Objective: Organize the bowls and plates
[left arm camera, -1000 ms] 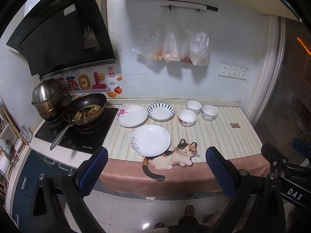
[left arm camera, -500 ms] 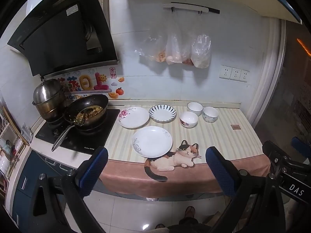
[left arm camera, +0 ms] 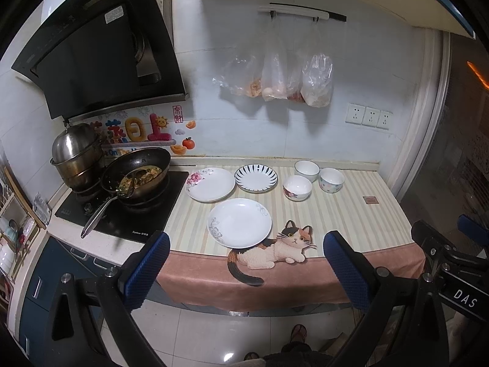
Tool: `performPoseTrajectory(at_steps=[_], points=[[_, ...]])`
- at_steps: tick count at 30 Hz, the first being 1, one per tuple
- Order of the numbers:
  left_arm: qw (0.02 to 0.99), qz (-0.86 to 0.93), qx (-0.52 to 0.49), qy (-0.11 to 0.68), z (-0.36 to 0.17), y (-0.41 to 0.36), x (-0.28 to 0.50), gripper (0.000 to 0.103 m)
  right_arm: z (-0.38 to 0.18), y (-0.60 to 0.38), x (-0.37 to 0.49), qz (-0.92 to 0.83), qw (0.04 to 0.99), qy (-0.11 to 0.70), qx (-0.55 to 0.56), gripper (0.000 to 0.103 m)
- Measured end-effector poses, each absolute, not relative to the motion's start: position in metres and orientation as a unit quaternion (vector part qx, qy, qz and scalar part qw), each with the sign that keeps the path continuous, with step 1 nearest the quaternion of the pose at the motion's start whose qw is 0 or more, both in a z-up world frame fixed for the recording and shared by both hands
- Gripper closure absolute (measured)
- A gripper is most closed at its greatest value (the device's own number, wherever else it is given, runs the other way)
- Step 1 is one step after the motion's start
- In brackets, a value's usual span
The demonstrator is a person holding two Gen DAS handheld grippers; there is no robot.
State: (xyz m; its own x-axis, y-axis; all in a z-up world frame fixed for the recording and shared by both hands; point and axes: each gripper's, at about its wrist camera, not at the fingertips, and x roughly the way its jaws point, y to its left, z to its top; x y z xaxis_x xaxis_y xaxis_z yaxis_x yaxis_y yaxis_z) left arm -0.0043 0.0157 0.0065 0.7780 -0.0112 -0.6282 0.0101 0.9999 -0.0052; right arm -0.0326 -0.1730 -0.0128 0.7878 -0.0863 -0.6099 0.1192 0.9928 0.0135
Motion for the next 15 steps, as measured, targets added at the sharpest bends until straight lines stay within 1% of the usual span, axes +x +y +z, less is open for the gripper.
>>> performPoseTrajectory(at_steps=[15], points=[[0.942,-0.003,0.002,0.335,0.0038,0.0149,-0.0036,0.000,-0.0139,-0.1716,-0.0320,-0.053,0.944,0.324,0.026,0.000]])
